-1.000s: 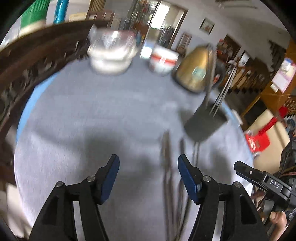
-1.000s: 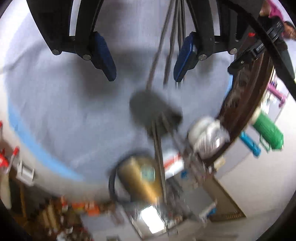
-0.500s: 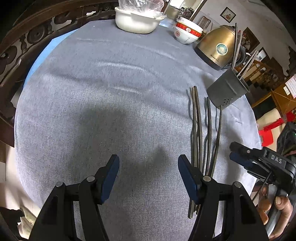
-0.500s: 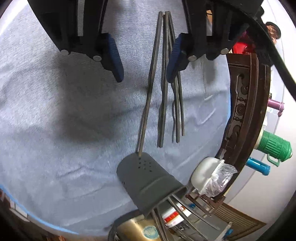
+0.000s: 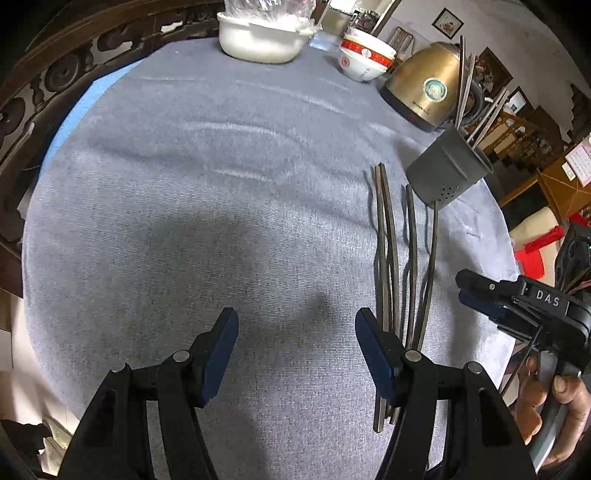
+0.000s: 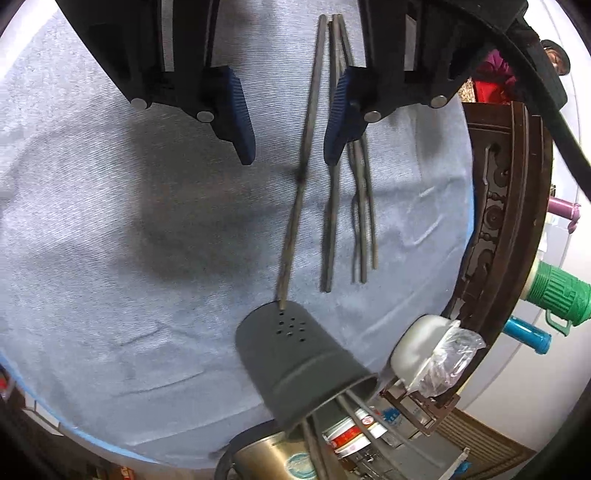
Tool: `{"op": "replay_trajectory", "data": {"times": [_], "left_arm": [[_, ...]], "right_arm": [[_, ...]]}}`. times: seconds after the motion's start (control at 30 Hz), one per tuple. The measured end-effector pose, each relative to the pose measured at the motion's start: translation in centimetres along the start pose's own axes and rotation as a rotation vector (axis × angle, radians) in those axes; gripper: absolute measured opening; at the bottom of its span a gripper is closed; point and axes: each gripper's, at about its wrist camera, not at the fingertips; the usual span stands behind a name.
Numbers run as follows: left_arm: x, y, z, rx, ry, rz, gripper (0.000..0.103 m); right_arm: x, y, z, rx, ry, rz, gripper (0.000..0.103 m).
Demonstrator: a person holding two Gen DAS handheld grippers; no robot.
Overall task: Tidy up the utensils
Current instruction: 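Lower the right gripper onto a dark stick and close while the left gripper approaches another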
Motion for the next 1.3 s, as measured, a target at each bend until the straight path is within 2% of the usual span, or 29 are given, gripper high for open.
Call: {"op": "replay_trajectory", "data": {"times": [0.23,0.47,0.5,0.63,0.67,1.0,1.13,1.23,1.3], "left_arm": [[0.4,0.7,0.5,-0.019,-0.001,0.006,0.067],[0.0,1.3,1.0,-0.036,-0.024,0.009,0.067],[0.0,1.4,1.1,-0.040,-0.026,0.010,0.067],[0.3,1.5,1.5,-0.050,-0.022,0.006,0.067],[0.5,1.6,1.7,-0.056,-0.021,0.007,0.067],[4.1,3.6,4.0,-0.160,0.003,0.038,0.066],[5.8,4.7,5.9,-0.214,0.017,0.068,0.066],[6.5,5.5,7.6,-0.248,0.010,0.095,0.057],[6.9,6.3,8.5,-0.277,-0.001,0.102,0.056]], "right_arm": [[-0.5,0.5,1.9,-0.007,-0.014,-0.019,0.040],[-2.2,2.8,3.7,-0.034,-0.049,-0.037,0.037],[-2.3,3.3,3.9,-0.037,-0.050,-0.046,0.035],[-2.1,4.5,4.2,-0.059,-0.037,-0.046,0.010],[-2.1,4.7,4.2,-0.062,-0.038,-0.043,0.008],[0.2,2.5,3.5,-0.029,-0.029,0.006,0.006],[1.1,2.2,3.2,-0.025,-0.013,0.043,0.006],[1.4,2.2,3.1,-0.019,-0.003,0.067,0.006],[1.7,2.0,3.0,-0.011,0.005,0.080,0.006]]}}
Point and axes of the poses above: each gripper's, at about its wrist camera, not at the fingertips, and y roughly the way its jaws point, x to its right, z to its top, and after that the axes turned 3 degrees about x, right-handed
